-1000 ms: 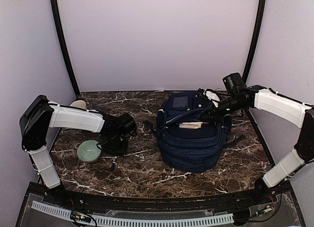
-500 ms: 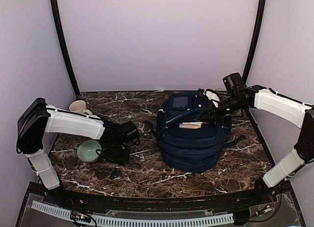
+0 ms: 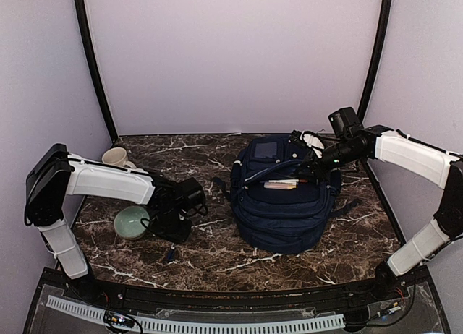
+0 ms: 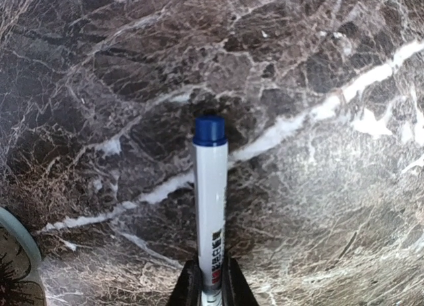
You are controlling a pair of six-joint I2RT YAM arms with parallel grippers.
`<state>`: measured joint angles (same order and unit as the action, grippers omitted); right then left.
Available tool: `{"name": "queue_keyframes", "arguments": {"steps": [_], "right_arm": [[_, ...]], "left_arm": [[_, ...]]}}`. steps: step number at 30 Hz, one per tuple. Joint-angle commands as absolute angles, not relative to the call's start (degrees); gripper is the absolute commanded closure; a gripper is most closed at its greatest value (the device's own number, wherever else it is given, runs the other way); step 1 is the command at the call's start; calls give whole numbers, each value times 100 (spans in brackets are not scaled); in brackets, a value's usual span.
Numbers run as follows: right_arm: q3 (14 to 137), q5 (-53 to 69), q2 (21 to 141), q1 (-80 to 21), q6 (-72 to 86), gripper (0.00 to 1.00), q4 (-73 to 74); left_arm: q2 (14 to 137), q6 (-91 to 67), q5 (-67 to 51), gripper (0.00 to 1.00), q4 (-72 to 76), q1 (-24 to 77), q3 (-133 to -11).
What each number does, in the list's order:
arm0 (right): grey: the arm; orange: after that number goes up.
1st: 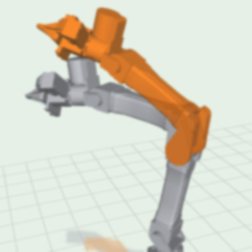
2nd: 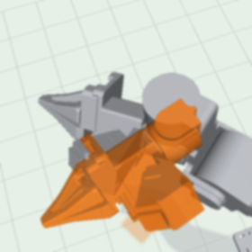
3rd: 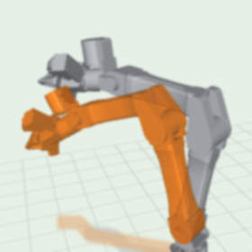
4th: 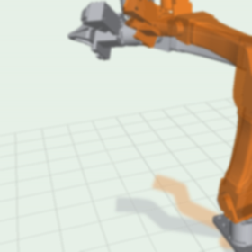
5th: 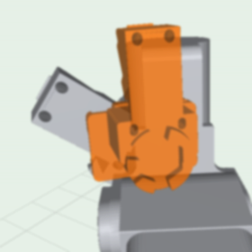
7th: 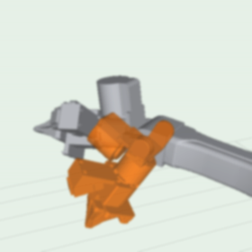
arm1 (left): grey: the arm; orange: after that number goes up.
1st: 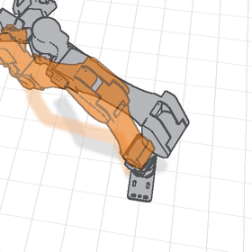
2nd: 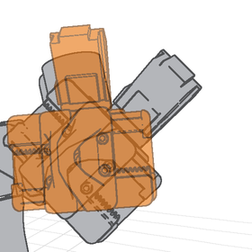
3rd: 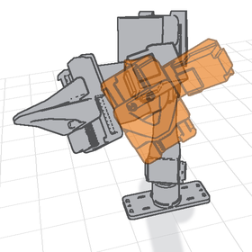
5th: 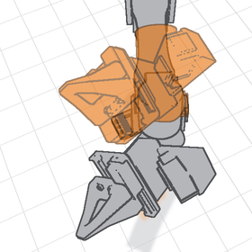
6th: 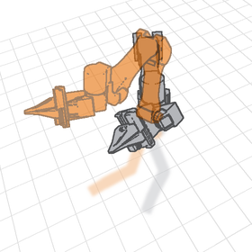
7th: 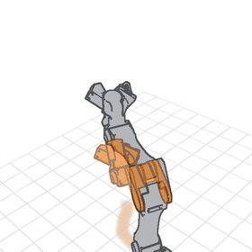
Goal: Pack the student bag
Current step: Pick up the pen at the center of the board, then place the pen in the upper front pocket of the bag.
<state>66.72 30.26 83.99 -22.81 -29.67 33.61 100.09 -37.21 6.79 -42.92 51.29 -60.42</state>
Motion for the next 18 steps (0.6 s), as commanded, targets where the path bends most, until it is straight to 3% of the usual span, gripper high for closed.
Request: {"name": "queue_keyframes", "arguments": {"steps": [1, 10, 18], "right_arm": [[6654, 3434, 8250, -2285, -2903, 100, 2988], [6642, 3418, 8224, -2285, -2930, 100, 2988], [6703, 3547, 8243, -2286, -2859, 100, 3032]], "left_arm": [[9823, -3402, 572, 100, -4452, 5206, -6260], [9399, -2832, 994, 100, -4350, 5543, -7149], [9202, -941, 945, 100, -2501, 6038, -7890]]}}
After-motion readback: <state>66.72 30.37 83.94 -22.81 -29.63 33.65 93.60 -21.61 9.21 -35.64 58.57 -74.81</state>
